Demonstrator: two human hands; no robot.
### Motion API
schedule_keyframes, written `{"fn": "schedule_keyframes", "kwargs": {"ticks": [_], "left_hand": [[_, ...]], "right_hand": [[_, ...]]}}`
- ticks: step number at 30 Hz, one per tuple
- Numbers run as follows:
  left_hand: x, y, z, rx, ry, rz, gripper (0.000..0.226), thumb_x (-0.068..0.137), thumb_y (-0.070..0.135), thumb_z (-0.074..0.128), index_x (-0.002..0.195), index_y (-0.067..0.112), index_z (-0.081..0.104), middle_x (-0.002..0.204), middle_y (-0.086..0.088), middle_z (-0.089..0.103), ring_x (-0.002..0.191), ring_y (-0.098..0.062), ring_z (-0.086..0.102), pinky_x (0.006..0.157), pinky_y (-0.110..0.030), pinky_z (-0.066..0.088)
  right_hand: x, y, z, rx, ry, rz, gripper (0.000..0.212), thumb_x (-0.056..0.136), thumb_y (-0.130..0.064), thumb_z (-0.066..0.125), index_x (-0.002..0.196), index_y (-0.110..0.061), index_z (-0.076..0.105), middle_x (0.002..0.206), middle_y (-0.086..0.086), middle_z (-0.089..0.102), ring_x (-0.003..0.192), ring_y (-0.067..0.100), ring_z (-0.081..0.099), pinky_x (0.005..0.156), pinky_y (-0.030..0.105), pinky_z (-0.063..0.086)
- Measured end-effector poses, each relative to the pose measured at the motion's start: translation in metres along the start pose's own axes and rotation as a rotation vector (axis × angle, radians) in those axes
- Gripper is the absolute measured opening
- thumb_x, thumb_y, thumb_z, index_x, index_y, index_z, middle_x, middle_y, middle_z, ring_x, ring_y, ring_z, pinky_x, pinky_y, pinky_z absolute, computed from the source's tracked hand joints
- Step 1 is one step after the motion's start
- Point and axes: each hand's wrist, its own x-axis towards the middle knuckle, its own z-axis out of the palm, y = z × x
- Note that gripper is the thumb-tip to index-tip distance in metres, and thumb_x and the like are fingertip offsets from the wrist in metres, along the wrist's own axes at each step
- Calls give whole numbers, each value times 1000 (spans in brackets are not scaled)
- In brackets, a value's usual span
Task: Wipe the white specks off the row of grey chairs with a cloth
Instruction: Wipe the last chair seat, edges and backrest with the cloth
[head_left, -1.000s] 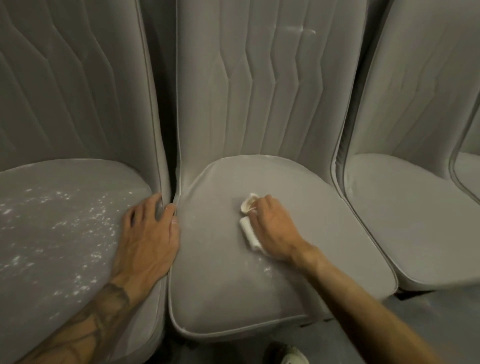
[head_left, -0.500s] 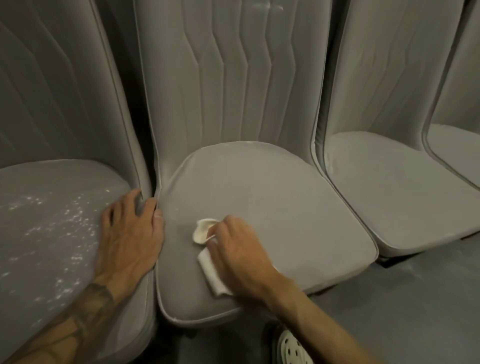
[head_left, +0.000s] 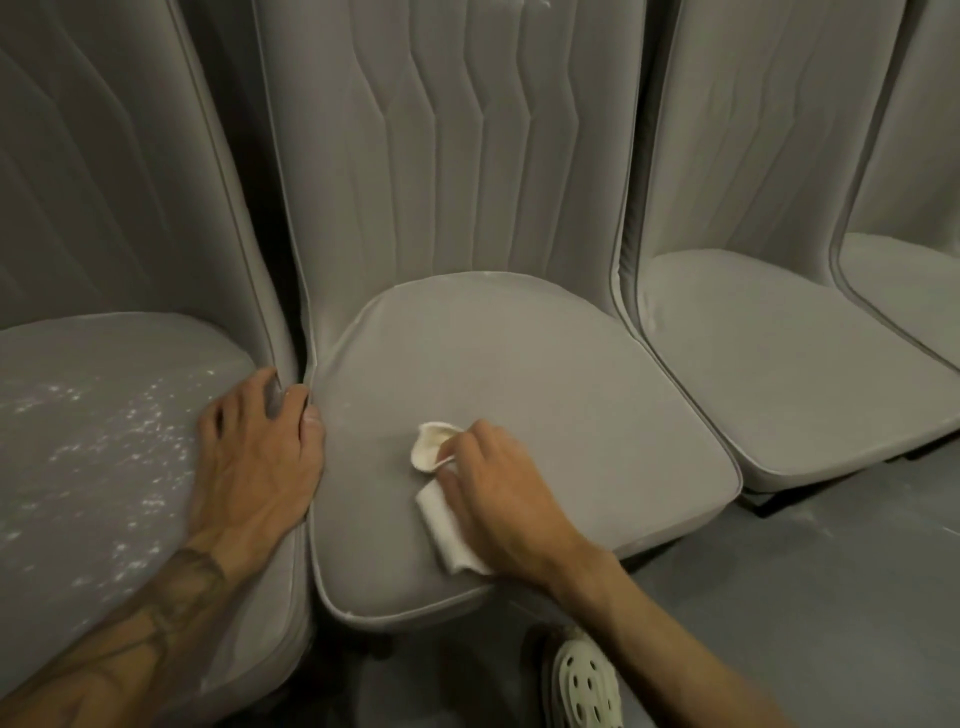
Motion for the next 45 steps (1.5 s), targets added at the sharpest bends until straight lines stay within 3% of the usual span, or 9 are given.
{"fn": "schedule_keyframes", "kwargs": {"ticks": [5,9,12,17,24,31,35,38,45], "left_hand": [[0,2,1,13,8,-8,37,104,36,32,116,14,59,140,-20,46,123,-41,48,104,-59,39],[1,1,-1,14,0,-7,39,104,36,32,118,13,60,140,-21,47,123,-42,49,104,-58,39],[0,2,-3,3,-20,-13,42,103,36,32,121,13,61,142,-22,47,125,-43,50,106,-58,39],[1,5,-6,4,-26,-12,39,102,36,33,117,13,61,142,-22,47,126,-42,49,107,-56,38],[-1,3,-6,13,-27,-2,38,101,33,35,116,10,62,141,-24,49,122,-43,51,103,-56,39],[0,6,-9,-3,-39,9,42,102,33,34,118,7,63,141,-26,49,123,-44,51,104,-56,39],[0,4,-9,-8,-42,6,42,103,33,34,118,7,63,141,-24,48,125,-44,49,105,-56,37],[0,2,-6,-10,-37,5,40,103,33,34,117,8,62,141,-24,48,124,-44,49,105,-56,37],[0,5,-7,-19,-42,-7,41,102,34,33,114,8,62,139,-23,48,122,-42,49,105,-55,37]], "right_hand": [[-7,23,-15,-90,163,278,7,99,-15,53,95,-10,56,93,11,53,82,32,50,74,44,39],[-12,-48,15,-7,158,90,10,89,-8,59,91,-15,51,86,8,47,74,28,44,66,41,34],[-15,-35,9,18,110,40,3,95,-15,59,95,-14,56,91,7,50,79,28,47,72,40,37],[-29,19,-18,-53,208,332,6,99,-15,55,93,-11,56,90,8,51,78,26,46,72,45,43],[-25,-44,9,-2,163,59,6,92,-15,61,95,-15,56,88,6,50,77,26,46,68,39,36],[-44,25,-19,-104,245,473,12,99,-16,53,97,-6,57,95,13,53,82,30,49,72,42,39],[-28,-49,15,-33,238,165,6,93,-9,57,94,-14,53,87,8,51,75,27,47,66,41,38],[-30,-38,10,33,184,108,6,96,-18,55,100,-13,58,92,7,51,81,26,47,73,38,37],[-37,34,-25,-123,220,500,12,100,-14,51,93,-5,54,94,16,53,81,32,48,73,46,40]]}}
